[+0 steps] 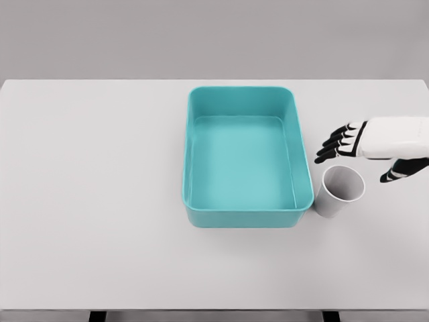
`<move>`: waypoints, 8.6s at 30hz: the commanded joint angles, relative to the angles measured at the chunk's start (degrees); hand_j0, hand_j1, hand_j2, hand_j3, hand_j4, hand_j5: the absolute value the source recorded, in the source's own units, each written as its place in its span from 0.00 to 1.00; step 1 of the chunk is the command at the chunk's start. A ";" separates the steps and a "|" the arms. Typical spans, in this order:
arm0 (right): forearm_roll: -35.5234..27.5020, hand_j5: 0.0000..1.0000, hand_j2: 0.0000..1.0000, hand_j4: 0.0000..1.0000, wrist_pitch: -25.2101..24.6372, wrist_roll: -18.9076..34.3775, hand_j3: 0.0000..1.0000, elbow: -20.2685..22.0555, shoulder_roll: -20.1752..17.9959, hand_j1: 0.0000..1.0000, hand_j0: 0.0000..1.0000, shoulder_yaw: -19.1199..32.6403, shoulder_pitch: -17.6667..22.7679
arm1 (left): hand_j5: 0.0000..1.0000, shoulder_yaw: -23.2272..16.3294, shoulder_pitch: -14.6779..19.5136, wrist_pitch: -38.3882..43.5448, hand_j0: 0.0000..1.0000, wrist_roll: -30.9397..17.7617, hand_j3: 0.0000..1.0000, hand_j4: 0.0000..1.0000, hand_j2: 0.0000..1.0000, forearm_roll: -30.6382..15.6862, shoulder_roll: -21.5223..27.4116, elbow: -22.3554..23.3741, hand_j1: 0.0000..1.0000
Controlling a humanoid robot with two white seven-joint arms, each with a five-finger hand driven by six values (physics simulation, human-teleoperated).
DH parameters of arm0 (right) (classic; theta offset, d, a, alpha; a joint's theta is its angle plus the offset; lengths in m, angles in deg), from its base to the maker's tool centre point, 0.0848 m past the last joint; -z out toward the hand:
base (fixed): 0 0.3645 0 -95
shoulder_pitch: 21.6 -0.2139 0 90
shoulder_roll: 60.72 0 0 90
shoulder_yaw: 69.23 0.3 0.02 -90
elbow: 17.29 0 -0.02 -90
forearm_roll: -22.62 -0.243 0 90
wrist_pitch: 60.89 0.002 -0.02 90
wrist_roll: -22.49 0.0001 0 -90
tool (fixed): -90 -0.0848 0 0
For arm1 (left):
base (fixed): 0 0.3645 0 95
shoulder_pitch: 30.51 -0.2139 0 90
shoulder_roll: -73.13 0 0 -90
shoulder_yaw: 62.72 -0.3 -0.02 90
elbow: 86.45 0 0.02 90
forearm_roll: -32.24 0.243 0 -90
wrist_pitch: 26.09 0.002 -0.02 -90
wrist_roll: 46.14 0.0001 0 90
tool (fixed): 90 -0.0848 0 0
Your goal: Put the paper cup into the basket with your right arm
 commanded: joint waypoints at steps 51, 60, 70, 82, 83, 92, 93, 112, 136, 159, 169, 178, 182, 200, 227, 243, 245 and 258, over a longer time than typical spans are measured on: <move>-33.20 1.00 1.00 1.00 -0.35 -3.47 1.00 -9.05 -4.01 1.00 1.00 2.63 13.54 | 1.00 -0.01 0.00 -0.02 1.00 -0.01 1.00 1.00 1.00 -0.01 0.00 0.01 1.00; -41.11 1.00 1.00 1.00 -0.16 -3.38 1.00 -15.46 -1.38 1.00 1.00 2.63 20.57 | 1.00 -0.01 0.00 -0.02 1.00 -0.01 1.00 1.00 1.00 -0.01 0.00 0.01 1.00; -43.05 1.00 1.00 1.00 -0.16 -3.29 1.00 -22.06 1.26 1.00 1.00 3.42 25.32 | 1.00 -0.01 0.00 -0.02 1.00 -0.01 1.00 1.00 1.00 -0.01 0.00 0.01 1.00; -42.70 1.00 1.00 1.00 -0.16 -2.94 1.00 -24.34 6.80 1.00 1.00 11.93 32.87 | 1.00 -0.01 0.00 -0.02 1.00 -0.01 1.00 1.00 1.00 -0.01 0.00 0.01 1.00; -42.52 1.00 1.00 1.00 -0.16 -2.77 1.00 -24.52 6.89 1.00 1.00 14.48 34.98 | 1.00 -0.01 0.00 0.07 1.00 -0.01 1.00 1.00 1.00 -0.01 0.00 0.01 1.00; -41.82 1.00 1.00 1.00 -0.16 -2.59 1.00 -24.70 7.15 1.00 1.00 26.00 44.48 | 1.00 -0.01 0.00 -0.02 1.00 -0.01 1.00 1.00 1.00 0.00 0.00 0.01 1.00; -41.82 1.00 1.00 1.00 -0.16 -2.59 1.00 -24.61 7.24 1.00 1.00 26.00 44.39 | 1.00 -0.01 0.00 -0.02 1.00 -0.01 1.00 1.00 1.00 -0.01 0.00 0.01 1.00; -40.50 1.00 1.00 1.00 -0.16 -2.59 1.00 -22.32 10.75 1.00 1.00 25.92 44.30 | 1.00 -0.01 0.00 -0.02 1.00 -0.01 1.00 1.00 1.00 0.00 0.00 0.01 1.00; -37.25 1.00 1.00 1.00 -0.16 -2.59 1.00 -20.92 14.88 1.00 1.00 25.74 44.30 | 1.00 -0.01 0.00 -0.02 1.00 -0.01 1.00 1.00 1.00 -0.01 0.00 0.01 1.00; -35.84 1.00 1.00 1.00 -0.16 -2.59 1.00 -21.27 16.29 1.00 1.00 25.83 44.04 | 1.00 -0.01 0.00 -0.02 1.00 -0.01 1.00 1.00 1.00 -0.01 0.00 0.01 1.00; -33.82 0.93 0.93 0.93 -0.16 -2.59 0.93 -21.27 16.20 0.93 0.93 25.92 43.95 | 1.00 0.08 0.00 -0.02 1.00 -0.01 1.00 1.00 1.00 -0.01 0.00 0.01 1.00; -33.03 0.86 0.86 0.86 -0.16 -2.59 0.86 -21.27 16.11 0.86 0.86 25.92 43.86 | 1.00 -0.01 0.00 0.07 1.00 0.08 1.00 1.00 1.00 -0.01 0.00 0.01 1.00; -32.33 0.82 0.82 0.82 -0.16 -2.59 0.82 -21.27 16.03 0.82 0.82 25.92 43.86 | 1.00 -0.01 0.00 0.07 1.00 -0.01 1.00 1.00 1.00 0.08 0.00 0.01 1.00; -31.53 0.78 0.78 0.78 -0.16 -2.59 0.78 -19.16 15.59 0.78 0.78 30.14 44.39 | 1.00 -0.01 0.00 -0.02 1.00 -0.01 1.00 1.00 1.00 -0.01 0.00 0.01 1.00; -31.88 0.78 0.78 0.78 -0.16 -2.50 0.78 -13.27 13.04 0.78 0.78 36.37 44.04 | 1.00 -0.01 0.00 -0.02 1.00 -0.01 1.00 1.00 1.00 0.00 0.00 0.01 1.00; -32.06 0.78 0.78 0.78 -0.16 -0.04 0.78 -10.11 12.69 0.78 0.78 42.61 43.42 | 1.00 0.08 0.00 -0.02 1.00 -0.01 1.00 1.00 1.00 -0.01 0.00 0.01 1.00; -32.06 0.78 0.78 0.78 -0.16 -0.02 0.78 -10.11 12.69 0.78 0.78 42.70 43.25 | 1.00 -0.01 0.00 -0.02 1.00 -0.01 1.00 1.00 1.00 -0.01 0.00 0.01 1.00; -32.15 0.78 0.78 0.78 -3.69 -0.02 0.78 -7.03 14.27 0.78 0.78 43.14 41.14 | 1.00 -0.01 0.00 -0.02 1.00 -0.01 1.00 1.00 1.00 -0.01 0.00 0.01 1.00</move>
